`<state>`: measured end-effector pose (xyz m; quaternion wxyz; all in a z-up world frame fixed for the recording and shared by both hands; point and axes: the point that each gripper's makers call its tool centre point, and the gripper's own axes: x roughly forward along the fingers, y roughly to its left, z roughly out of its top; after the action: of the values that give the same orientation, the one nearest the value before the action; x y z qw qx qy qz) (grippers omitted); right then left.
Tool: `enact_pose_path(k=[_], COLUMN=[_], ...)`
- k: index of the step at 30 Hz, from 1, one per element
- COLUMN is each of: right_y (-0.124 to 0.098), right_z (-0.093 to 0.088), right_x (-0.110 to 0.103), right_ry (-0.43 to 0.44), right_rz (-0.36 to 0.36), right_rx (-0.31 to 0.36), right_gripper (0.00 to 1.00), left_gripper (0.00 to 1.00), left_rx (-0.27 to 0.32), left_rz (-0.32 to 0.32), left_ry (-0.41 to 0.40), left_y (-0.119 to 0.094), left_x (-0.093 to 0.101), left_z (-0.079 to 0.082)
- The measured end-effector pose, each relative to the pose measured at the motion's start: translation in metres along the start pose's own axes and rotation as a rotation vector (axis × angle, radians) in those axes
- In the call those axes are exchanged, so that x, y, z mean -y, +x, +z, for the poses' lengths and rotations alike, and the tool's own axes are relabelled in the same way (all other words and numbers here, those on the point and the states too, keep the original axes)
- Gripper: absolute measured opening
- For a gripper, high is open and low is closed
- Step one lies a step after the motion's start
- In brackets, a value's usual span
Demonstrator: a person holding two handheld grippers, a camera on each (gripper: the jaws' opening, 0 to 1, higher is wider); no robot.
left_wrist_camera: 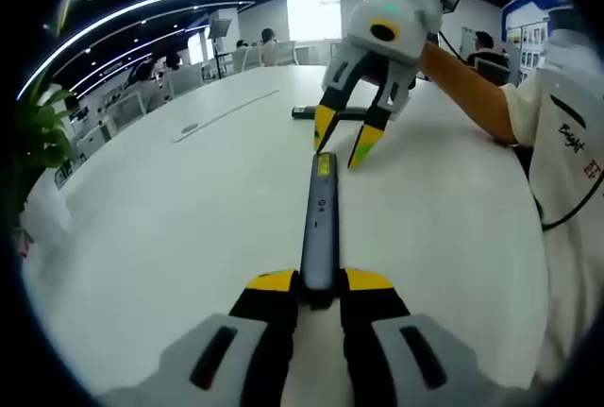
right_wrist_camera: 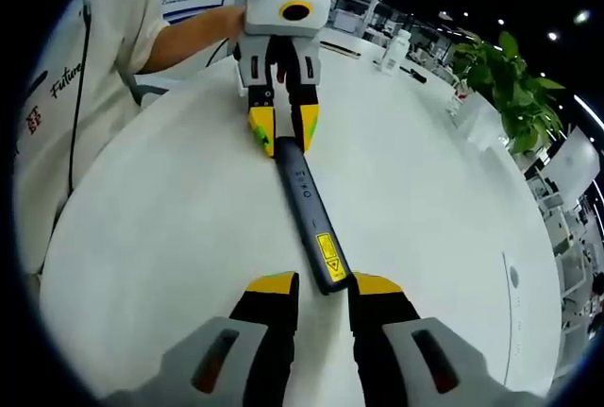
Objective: Pflip the remote and laser pointer to the front side, press the buttons, and align them neatly on the table
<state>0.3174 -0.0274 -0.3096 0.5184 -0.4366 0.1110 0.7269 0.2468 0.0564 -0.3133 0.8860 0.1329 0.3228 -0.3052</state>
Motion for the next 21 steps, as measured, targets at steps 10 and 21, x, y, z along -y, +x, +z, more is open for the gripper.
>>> enact_pose_path(k=[10, 21], right_y=[0.0012, 0.0024], right_z=[-0.0004, 0.0000], right_x=[0.0013, 0.0023], right_ry=[-0.002, -0.001], right_rz=[-0.010, -0.017], right_rx=[0.001, 0.003], right_gripper=[0.23, 0.22], left_gripper=[0.20, 0.20], left_rx=[-0.001, -0.002], left_rz=[0.002, 0.010], left_ry=[0.003, 0.011], left_y=[0.0000, 0.0001], left_x=[0.0000, -0.0001], left_z=[-0.0001, 0.0002])
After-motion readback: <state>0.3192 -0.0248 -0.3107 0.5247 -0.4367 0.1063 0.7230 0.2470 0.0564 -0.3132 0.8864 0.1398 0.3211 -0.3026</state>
